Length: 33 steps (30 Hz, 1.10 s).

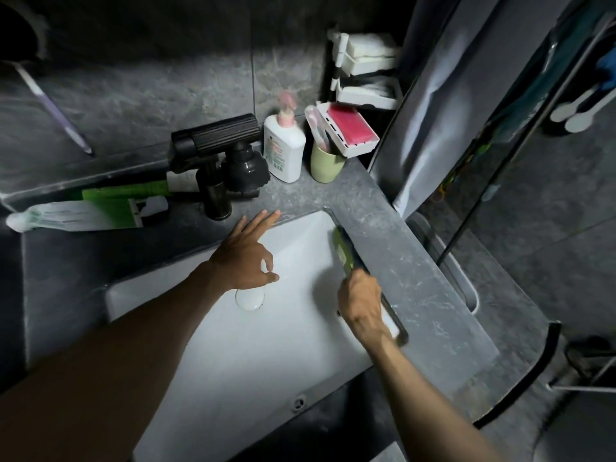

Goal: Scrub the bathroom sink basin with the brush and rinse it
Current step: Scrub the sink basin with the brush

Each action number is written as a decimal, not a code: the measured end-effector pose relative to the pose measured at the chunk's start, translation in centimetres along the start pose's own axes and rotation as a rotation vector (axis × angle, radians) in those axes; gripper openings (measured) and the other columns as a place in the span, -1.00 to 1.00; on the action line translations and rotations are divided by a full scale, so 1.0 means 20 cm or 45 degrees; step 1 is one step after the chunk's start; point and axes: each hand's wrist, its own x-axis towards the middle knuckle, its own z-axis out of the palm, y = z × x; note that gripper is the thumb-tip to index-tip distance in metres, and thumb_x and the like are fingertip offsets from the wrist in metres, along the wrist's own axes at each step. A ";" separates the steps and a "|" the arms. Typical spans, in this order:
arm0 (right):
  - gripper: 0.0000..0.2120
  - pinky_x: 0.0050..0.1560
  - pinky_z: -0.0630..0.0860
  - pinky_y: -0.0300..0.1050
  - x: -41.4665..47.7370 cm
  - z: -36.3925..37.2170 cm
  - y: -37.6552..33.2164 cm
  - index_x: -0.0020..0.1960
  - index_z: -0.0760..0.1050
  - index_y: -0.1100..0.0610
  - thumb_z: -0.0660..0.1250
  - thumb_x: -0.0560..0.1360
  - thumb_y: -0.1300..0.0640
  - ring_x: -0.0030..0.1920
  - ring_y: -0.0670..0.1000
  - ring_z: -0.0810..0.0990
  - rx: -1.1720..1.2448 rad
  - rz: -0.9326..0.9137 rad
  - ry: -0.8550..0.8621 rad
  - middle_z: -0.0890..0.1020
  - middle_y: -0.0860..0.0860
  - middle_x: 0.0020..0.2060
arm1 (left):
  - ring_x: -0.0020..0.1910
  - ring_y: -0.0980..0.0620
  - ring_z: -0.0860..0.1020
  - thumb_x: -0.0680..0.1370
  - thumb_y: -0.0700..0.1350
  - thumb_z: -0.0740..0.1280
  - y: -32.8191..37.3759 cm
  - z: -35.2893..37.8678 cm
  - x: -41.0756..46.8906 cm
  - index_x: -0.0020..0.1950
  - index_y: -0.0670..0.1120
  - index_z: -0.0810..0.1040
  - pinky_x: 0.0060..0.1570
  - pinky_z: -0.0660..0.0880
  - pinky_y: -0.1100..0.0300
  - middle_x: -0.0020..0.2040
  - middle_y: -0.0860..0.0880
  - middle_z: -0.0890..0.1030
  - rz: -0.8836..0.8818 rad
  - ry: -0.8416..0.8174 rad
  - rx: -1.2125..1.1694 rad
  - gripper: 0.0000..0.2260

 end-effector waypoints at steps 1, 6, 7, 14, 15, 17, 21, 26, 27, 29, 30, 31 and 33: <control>-0.77 -0.22 0.56 -0.12 -0.08 0.02 0.08 -0.16 0.56 0.26 0.16 0.50 0.20 -0.22 0.21 0.67 0.017 0.063 -0.001 0.66 0.19 -0.27 | 0.63 0.08 -0.29 0.44 0.24 0.48 0.01 0.00 0.00 -0.19 0.10 0.72 0.58 -0.30 0.00 0.67 0.07 -0.24 -0.007 -0.010 -0.012 -0.78; -0.75 -0.18 0.66 -0.10 -0.18 -0.03 0.17 -0.22 0.65 0.21 0.23 0.48 0.16 -0.27 0.04 0.72 -0.023 0.392 -0.245 0.68 0.07 -0.42 | 0.62 0.09 -0.30 0.45 0.26 0.46 0.02 -0.02 0.01 -0.20 0.13 0.72 0.58 -0.29 0.00 0.66 0.08 -0.26 -0.035 -0.035 -0.027 -0.77; -0.75 -0.18 0.66 -0.07 -0.14 -0.02 0.15 -0.21 0.63 0.20 0.22 0.50 0.15 -0.26 0.06 0.72 -0.010 0.359 -0.207 0.69 0.09 -0.40 | 0.63 0.08 -0.29 0.45 0.25 0.46 0.02 -0.03 0.01 -0.21 0.13 0.72 0.58 -0.29 0.00 0.66 0.08 -0.26 -0.031 -0.045 -0.028 -0.78; -0.74 -0.30 0.64 0.01 -0.13 -0.02 0.17 -0.17 0.57 0.21 0.17 0.55 0.14 -0.33 0.16 0.69 0.323 0.433 -0.285 0.69 0.11 -0.36 | 0.63 0.08 -0.27 0.45 0.22 0.49 0.03 -0.05 0.00 -0.20 0.09 0.72 0.58 -0.27 0.01 0.67 0.09 -0.22 -0.031 -0.060 -0.044 -0.78; -0.70 -0.40 0.59 -0.07 -0.19 -0.05 0.18 -0.23 0.55 0.20 0.15 0.58 0.16 -0.40 0.13 0.68 0.356 0.485 -0.319 0.68 0.10 -0.40 | 0.63 0.09 -0.27 0.45 0.21 0.49 0.03 -0.05 0.00 -0.21 0.09 0.71 0.58 -0.27 0.02 0.67 0.09 -0.22 -0.023 -0.057 -0.050 -0.79; -0.66 -0.51 0.49 -0.16 -0.23 -0.08 0.15 -0.29 0.52 0.18 0.13 0.60 0.19 -0.50 0.06 0.65 0.358 0.518 -0.376 0.67 0.09 -0.45 | 0.63 0.09 -0.27 0.45 0.21 0.49 0.01 -0.04 -0.01 -0.22 0.10 0.71 0.59 -0.27 0.02 0.67 0.09 -0.21 -0.012 -0.045 -0.050 -0.79; -0.75 -0.39 0.60 -0.05 0.08 -0.02 0.00 -0.09 0.58 0.27 0.16 0.54 0.19 -0.31 0.13 0.69 0.313 0.362 -0.305 0.69 0.12 -0.34 | 0.63 0.08 -0.26 0.44 0.22 0.49 0.01 -0.03 0.00 -0.22 0.12 0.71 0.59 -0.25 0.00 0.67 0.09 -0.21 -0.003 -0.027 -0.047 -0.80; -0.79 -0.49 0.57 -0.10 0.24 0.10 -0.15 -0.08 0.56 0.29 0.17 0.48 0.22 -0.39 0.13 0.68 0.346 0.341 -0.420 0.68 0.20 -0.31 | 0.64 0.10 -0.24 0.43 0.21 0.50 -0.01 -0.02 -0.01 -0.23 0.13 0.71 0.59 -0.24 0.02 0.67 0.09 -0.19 0.023 -0.004 -0.069 -0.82; -0.83 -0.56 0.50 -0.16 0.18 0.12 -0.15 -0.08 0.54 0.28 0.19 0.51 0.25 -0.48 0.09 0.64 0.338 0.384 -0.543 0.66 0.19 -0.33 | 0.63 0.10 -0.25 0.43 0.22 0.50 -0.01 -0.02 0.00 -0.23 0.13 0.71 0.59 -0.24 0.02 0.67 0.10 -0.20 0.026 -0.007 -0.072 -0.82; -0.90 -0.57 0.46 -0.17 0.06 0.13 -0.12 -0.07 0.47 0.25 0.19 0.56 0.27 -0.52 0.09 0.60 0.365 0.465 -0.663 0.65 0.19 -0.35 | 0.63 0.11 -0.28 0.43 0.23 0.48 -0.02 -0.03 0.00 -0.21 0.14 0.71 0.59 -0.26 0.02 0.67 0.11 -0.22 0.017 -0.027 -0.075 -0.81; -0.90 -0.54 0.48 -0.14 0.04 0.11 -0.10 -0.10 0.44 0.23 0.18 0.56 0.28 -0.50 0.11 0.61 0.396 0.478 -0.645 0.65 0.20 -0.35 | 0.62 0.11 -0.28 0.43 0.24 0.48 -0.02 -0.03 0.00 -0.21 0.14 0.71 0.59 -0.26 0.02 0.67 0.11 -0.23 0.014 -0.026 -0.071 -0.81; -0.88 -0.51 0.50 -0.11 0.06 0.10 -0.09 -0.13 0.43 0.22 0.17 0.56 0.28 -0.48 0.13 0.62 0.411 0.468 -0.603 0.65 0.20 -0.37 | 0.62 0.11 -0.28 0.43 0.24 0.48 -0.02 -0.03 -0.01 -0.20 0.14 0.71 0.59 -0.26 0.02 0.67 0.11 -0.23 0.014 -0.022 -0.069 -0.81; -0.85 -0.43 0.58 -0.01 0.18 0.08 -0.10 -0.17 0.47 0.25 0.15 0.50 0.29 -0.44 0.17 0.64 0.410 0.399 -0.467 0.65 0.21 -0.40 | 0.63 0.11 -0.28 0.43 0.23 0.48 -0.03 -0.02 -0.01 -0.21 0.14 0.71 0.59 -0.25 0.02 0.67 0.11 -0.23 0.023 -0.007 -0.073 -0.81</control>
